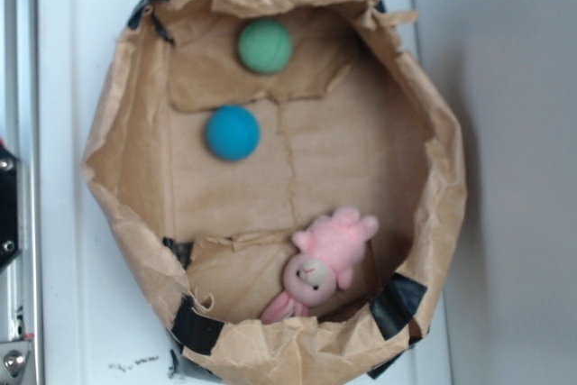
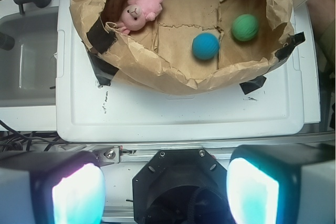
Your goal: Grab the green ball.
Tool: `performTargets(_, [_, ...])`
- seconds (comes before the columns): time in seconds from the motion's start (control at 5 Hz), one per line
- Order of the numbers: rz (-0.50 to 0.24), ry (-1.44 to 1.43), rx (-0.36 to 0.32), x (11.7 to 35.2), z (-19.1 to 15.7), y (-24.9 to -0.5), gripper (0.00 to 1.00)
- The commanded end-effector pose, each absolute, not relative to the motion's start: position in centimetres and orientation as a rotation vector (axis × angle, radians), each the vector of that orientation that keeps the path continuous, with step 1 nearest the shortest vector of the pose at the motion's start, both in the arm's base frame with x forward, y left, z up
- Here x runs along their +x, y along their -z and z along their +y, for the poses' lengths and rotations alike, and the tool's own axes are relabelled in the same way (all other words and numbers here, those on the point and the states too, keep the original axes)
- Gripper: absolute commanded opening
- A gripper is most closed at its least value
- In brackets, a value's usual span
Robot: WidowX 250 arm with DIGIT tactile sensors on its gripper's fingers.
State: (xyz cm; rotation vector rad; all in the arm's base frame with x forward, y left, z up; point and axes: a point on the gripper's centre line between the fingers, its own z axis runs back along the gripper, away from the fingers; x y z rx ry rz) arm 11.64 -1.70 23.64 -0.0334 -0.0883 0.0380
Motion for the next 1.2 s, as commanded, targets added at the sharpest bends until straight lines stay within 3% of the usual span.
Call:
performTargets(0.0, [-0.088, -0.038, -0.033, 11.6, -1.7, -23.6, 1.0])
performTargets(0.8, [-0.133, -0.238, 0.066, 20.5, -1.8, -16.4, 1.0])
performTargets(1.0, [-0.134, -0.459, 0.048, 22.5, -0.4, -15.2, 1.0])
